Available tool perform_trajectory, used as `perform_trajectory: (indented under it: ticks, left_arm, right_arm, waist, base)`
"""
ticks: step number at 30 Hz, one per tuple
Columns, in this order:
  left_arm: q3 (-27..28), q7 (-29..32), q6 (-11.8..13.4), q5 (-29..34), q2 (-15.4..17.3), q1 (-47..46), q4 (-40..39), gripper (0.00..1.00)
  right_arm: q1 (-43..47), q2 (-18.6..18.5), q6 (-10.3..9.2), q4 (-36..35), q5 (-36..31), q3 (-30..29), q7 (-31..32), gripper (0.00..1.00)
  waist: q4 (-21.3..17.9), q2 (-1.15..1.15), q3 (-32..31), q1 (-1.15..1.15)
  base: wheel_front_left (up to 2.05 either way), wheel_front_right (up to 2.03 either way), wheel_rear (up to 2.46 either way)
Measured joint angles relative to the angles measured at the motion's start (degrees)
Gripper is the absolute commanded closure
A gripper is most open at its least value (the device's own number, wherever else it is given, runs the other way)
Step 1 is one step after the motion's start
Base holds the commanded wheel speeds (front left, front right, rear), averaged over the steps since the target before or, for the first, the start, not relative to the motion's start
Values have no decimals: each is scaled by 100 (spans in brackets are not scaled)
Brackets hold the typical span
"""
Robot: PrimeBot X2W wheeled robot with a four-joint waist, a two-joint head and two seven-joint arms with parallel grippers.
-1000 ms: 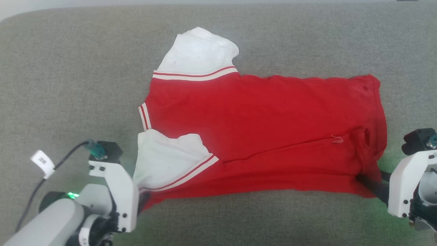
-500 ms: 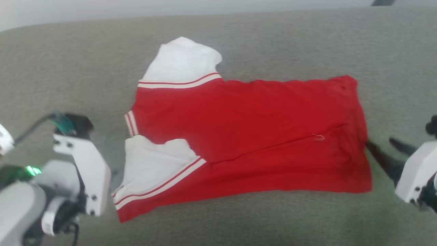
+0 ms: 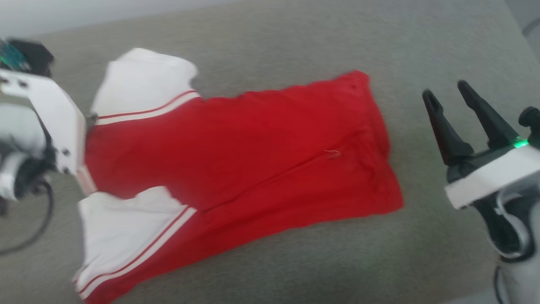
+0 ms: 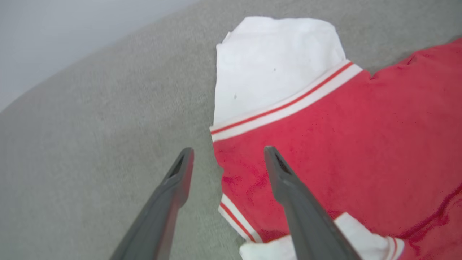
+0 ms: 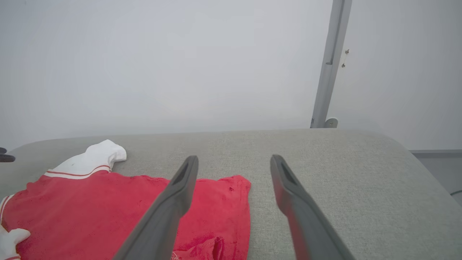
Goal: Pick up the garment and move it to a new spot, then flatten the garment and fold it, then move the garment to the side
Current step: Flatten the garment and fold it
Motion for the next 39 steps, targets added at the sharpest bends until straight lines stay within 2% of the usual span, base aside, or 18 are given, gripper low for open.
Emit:
perform_trajectory:
  ticks: [5,14,18,24,25,26,31,39]
  left_arm:
    - [34,-366,-557,218,-83,-703,950,0]
    - [-65,-497,-1112,432,-376,-1823,2563,0]
    - [-143,-285,-1154,510,-491,-2207,3183,0]
    - [-203,211,-1015,539,-698,-2747,3899,0]
    - [-197,344,-957,511,-740,-2827,3978,31]
    - [-186,476,-886,488,-783,-2905,4051,100]
    - [-282,876,-740,454,-1087,-3122,4095,100]
    - [-467,891,-744,538,-1462,-3376,4010,100]
  right_arm:
    - [-266,215,0,377,-51,348,-811,0]
    - [-567,189,1,801,130,929,-1184,0]
    - [-714,159,1,878,246,1106,-1259,0]
    - [-972,-13,0,979,549,1474,-1141,0]
    - [-1009,-52,1,999,592,1528,-1082,0]
    - [-1049,-80,1,1031,625,1557,-1040,0]
    - [-1419,-202,0,1207,837,1627,-716,0]
    - [-2488,-387,1,1828,876,1925,-97,0]
  waist:
    - [-464,0,212,0]
    - [-1003,0,763,0]
    - [-1148,0,1014,0]
    - [-1270,0,1334,0]
    - [-1269,0,1367,0]
    - [-1262,0,1393,0]
    - [-1129,0,1468,0]
    - [-789,0,1587,0]
  base:
    - [0,0,0]
    - [0,0,0]
    - [0,0,0]
    - [0,0,0]
    - [0,0,0]
    - [0,0,0]
    - [0,0,0]
    - [0,0,0]
